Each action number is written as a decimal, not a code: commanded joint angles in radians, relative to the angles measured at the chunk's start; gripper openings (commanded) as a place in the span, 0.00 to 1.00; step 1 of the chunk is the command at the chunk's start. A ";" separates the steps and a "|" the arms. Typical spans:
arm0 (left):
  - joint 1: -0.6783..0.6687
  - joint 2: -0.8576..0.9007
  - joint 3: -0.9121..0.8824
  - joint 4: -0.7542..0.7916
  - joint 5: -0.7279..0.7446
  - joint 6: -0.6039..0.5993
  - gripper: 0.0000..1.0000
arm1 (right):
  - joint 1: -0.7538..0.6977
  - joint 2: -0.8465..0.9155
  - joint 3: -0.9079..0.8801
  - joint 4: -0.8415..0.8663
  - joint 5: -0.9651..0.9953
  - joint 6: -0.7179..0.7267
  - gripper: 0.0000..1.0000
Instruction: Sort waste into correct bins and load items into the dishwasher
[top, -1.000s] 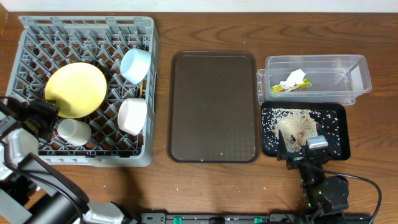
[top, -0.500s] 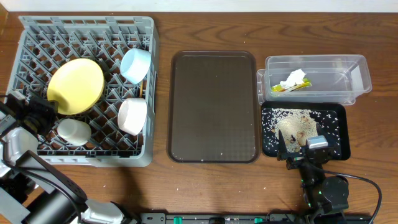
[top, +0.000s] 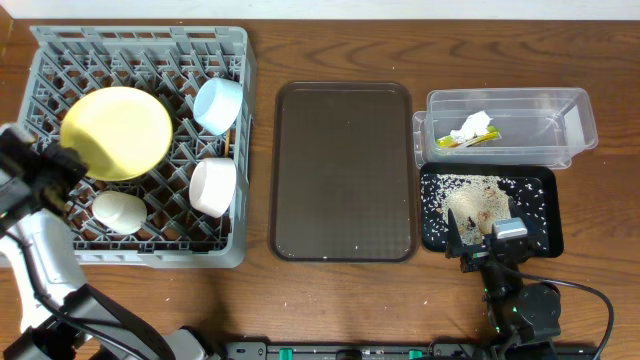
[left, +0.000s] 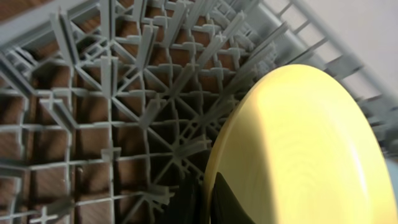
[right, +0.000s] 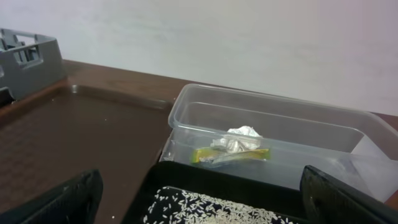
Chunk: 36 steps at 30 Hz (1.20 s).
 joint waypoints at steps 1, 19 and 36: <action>-0.107 -0.032 0.003 0.000 -0.234 0.143 0.07 | -0.010 -0.005 -0.003 -0.001 -0.003 0.011 0.99; -0.341 -0.043 0.003 0.136 -0.774 0.412 0.08 | -0.010 -0.005 -0.003 -0.001 -0.003 0.011 0.99; -0.330 -0.058 0.003 0.056 -0.787 0.117 0.34 | -0.010 -0.005 -0.003 -0.001 -0.003 0.011 0.99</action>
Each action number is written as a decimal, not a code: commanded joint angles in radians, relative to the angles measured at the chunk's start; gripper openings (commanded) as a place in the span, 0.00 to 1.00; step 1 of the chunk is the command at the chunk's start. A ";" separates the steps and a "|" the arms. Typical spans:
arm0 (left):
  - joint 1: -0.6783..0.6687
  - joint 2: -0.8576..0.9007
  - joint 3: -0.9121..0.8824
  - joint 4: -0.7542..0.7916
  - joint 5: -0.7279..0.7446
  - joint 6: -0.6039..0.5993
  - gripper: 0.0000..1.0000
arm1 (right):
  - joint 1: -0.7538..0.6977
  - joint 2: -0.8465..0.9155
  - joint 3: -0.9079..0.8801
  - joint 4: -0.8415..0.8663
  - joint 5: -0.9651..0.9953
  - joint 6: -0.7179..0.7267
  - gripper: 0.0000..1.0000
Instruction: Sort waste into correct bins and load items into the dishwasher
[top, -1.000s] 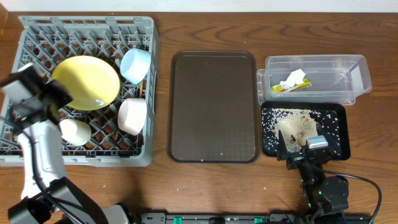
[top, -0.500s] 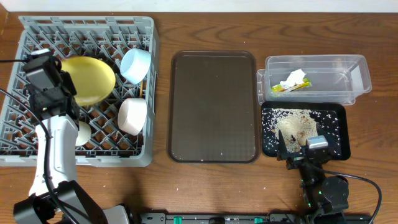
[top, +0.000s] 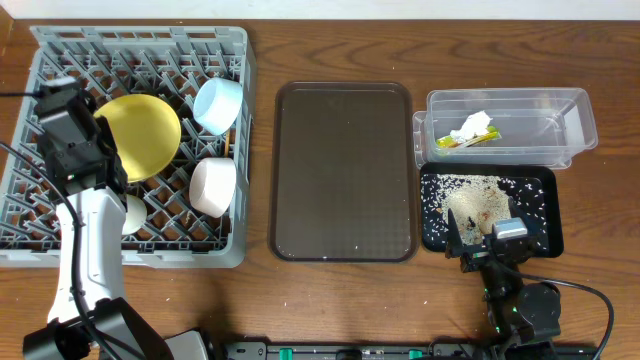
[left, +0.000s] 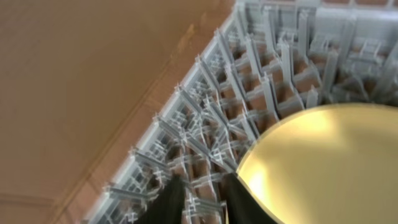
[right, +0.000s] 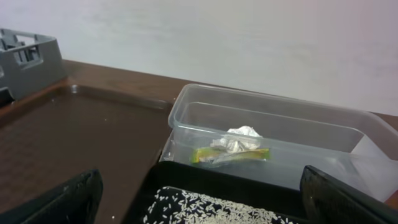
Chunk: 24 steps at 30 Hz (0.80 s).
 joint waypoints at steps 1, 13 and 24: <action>0.028 -0.015 0.003 -0.096 -0.003 -0.366 0.46 | -0.010 -0.005 -0.003 -0.001 -0.003 0.011 0.99; 0.279 -0.006 0.003 -0.271 0.589 -0.701 0.52 | -0.010 -0.005 -0.003 -0.001 -0.003 0.011 0.99; 0.289 0.143 0.003 -0.255 0.678 -0.700 0.36 | -0.010 -0.005 -0.003 -0.001 -0.003 0.011 0.99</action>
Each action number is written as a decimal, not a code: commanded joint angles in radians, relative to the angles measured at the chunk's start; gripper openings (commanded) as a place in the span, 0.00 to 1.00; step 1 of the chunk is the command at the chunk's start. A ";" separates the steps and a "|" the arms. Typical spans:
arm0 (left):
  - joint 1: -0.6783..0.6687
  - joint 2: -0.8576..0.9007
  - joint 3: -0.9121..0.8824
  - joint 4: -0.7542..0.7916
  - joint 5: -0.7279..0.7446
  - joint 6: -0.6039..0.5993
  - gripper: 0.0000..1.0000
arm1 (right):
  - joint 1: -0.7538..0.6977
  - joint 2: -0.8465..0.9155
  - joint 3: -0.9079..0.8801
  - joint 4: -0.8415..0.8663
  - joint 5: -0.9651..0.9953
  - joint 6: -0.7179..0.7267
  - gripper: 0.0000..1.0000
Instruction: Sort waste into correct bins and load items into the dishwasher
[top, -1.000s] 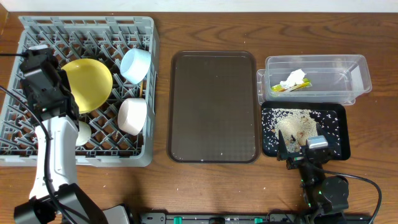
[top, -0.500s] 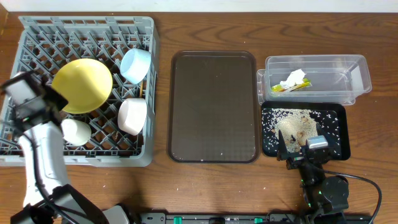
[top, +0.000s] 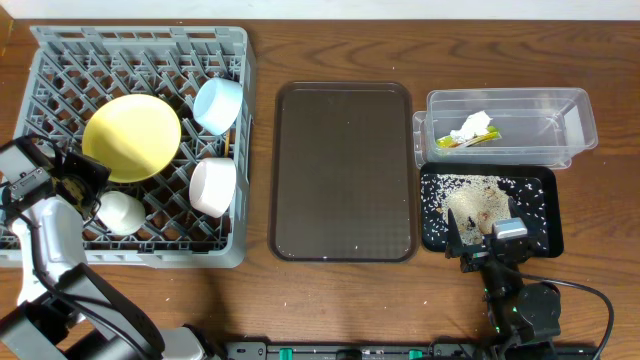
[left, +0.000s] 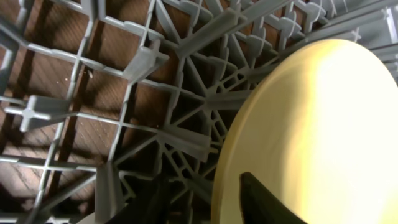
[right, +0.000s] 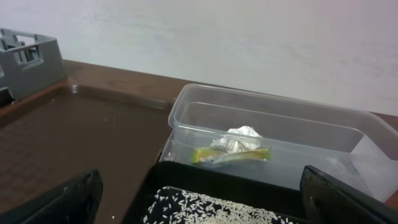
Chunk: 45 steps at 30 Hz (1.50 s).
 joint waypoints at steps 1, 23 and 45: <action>0.004 0.024 0.003 0.006 0.037 -0.011 0.30 | -0.010 -0.005 -0.003 -0.002 -0.003 0.011 0.99; 0.005 -0.157 0.058 0.082 0.204 0.203 0.08 | -0.010 -0.005 -0.003 -0.002 -0.003 0.011 0.99; -0.142 -0.221 0.058 0.058 -0.183 0.512 0.08 | -0.010 -0.005 -0.003 -0.002 -0.003 0.011 0.99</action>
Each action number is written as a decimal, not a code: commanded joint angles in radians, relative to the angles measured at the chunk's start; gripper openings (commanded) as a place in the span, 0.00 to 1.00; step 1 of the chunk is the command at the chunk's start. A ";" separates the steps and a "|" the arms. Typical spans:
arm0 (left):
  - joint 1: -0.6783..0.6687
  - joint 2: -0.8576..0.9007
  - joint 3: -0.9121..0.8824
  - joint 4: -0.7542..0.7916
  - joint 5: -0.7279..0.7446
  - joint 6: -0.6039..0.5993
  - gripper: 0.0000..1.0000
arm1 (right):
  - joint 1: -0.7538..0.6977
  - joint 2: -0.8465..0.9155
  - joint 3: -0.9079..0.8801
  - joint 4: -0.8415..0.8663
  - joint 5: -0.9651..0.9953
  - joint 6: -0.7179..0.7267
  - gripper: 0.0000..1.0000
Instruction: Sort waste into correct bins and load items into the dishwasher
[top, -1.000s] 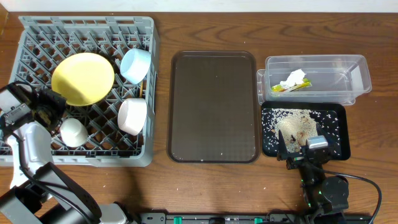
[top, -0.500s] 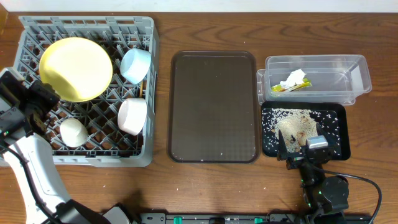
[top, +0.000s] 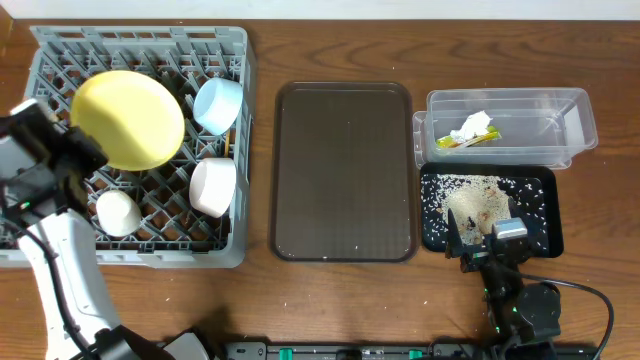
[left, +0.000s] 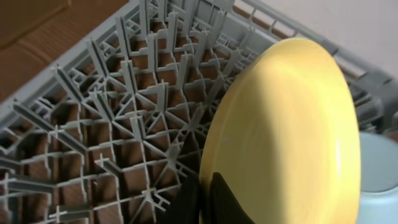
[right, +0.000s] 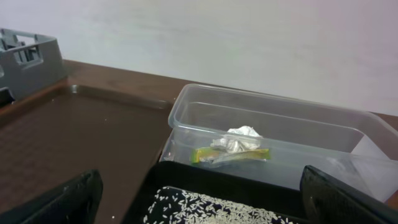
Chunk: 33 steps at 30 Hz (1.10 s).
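Observation:
A yellow plate (top: 128, 120) leans tilted over the back left of the grey dish rack (top: 243, 150). My left gripper (left: 204, 186) is shut on the plate's lower rim (left: 280, 137); overhead, the gripper (top: 84, 152) sits at the plate's left edge. A blue cup (top: 217, 104), a white cup (top: 212, 186) and a white bowl (top: 116, 212) lie in the rack. My right gripper (right: 202, 194) rests open over the black tray of rice (top: 490, 205), holding nothing.
A brown serving tray (top: 345, 170) lies in the middle of the table. Behind the black tray stands a clear bin (top: 510, 125) holding crumpled paper and a yellow-green wrapper (right: 233, 149). The rack's grid of prongs (left: 124, 112) spreads under the plate.
My left gripper was open astride the plate's rim and is now shut on it. The plate has shifted toward the rack's back and sits higher. The right arm has not moved.
First my left gripper held the plate over the rack's left side. Then the plate lay in the rack with the fingers apart beside it, and later open around its rim. Now the gripper grips the plate again, farther back.

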 joint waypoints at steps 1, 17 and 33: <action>-0.070 -0.010 0.029 0.002 -0.171 0.098 0.08 | -0.010 -0.005 -0.003 -0.002 -0.003 0.011 0.99; -0.230 -0.010 0.029 0.031 -0.535 0.161 0.08 | -0.010 -0.005 -0.003 -0.002 -0.003 0.011 0.99; -0.305 -0.066 0.029 -0.356 -0.330 -0.435 0.49 | -0.010 -0.005 -0.003 -0.002 -0.003 0.011 0.99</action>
